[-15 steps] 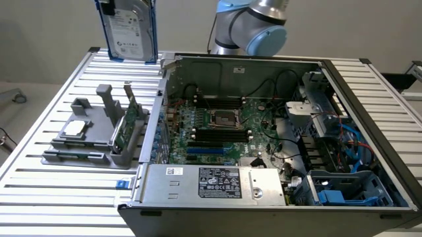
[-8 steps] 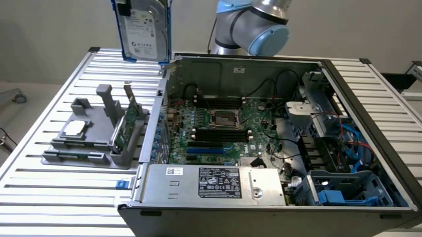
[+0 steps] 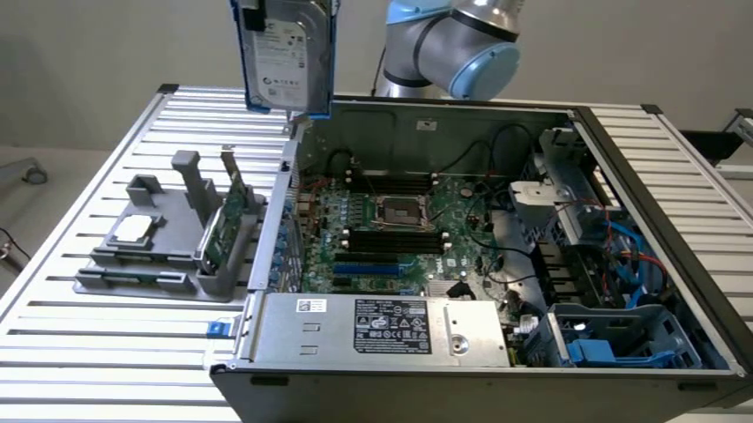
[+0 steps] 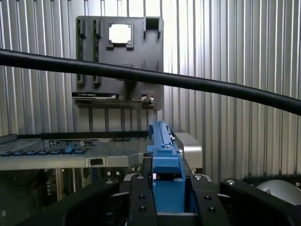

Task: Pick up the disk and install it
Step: 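Pick up the disk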

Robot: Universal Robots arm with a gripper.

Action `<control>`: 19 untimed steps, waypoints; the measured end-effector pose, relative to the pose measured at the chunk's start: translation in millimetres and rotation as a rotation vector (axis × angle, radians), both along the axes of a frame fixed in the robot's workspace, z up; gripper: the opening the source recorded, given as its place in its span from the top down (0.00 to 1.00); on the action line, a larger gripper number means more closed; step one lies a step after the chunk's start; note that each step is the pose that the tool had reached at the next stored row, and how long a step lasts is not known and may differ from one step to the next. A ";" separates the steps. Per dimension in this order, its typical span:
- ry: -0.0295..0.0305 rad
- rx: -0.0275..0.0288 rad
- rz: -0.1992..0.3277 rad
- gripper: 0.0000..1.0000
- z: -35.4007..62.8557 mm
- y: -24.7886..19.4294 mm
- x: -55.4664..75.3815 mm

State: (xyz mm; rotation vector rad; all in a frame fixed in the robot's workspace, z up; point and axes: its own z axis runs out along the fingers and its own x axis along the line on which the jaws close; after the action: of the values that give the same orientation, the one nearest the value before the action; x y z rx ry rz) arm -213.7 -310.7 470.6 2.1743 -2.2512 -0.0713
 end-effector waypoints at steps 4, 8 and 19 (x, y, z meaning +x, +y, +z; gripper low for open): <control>-0.0002 0.0016 0.000 0.67 0.0 -4.5 17.9; -0.0001 0.0058 0.000 0.67 0.1 -9.7 36.2; 0.0000 0.0174 0.000 0.67 0.7 -21.8 86.1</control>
State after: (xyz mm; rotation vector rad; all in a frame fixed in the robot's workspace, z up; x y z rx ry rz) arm -127.6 -332.5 471.3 2.1828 -2.2592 -0.0912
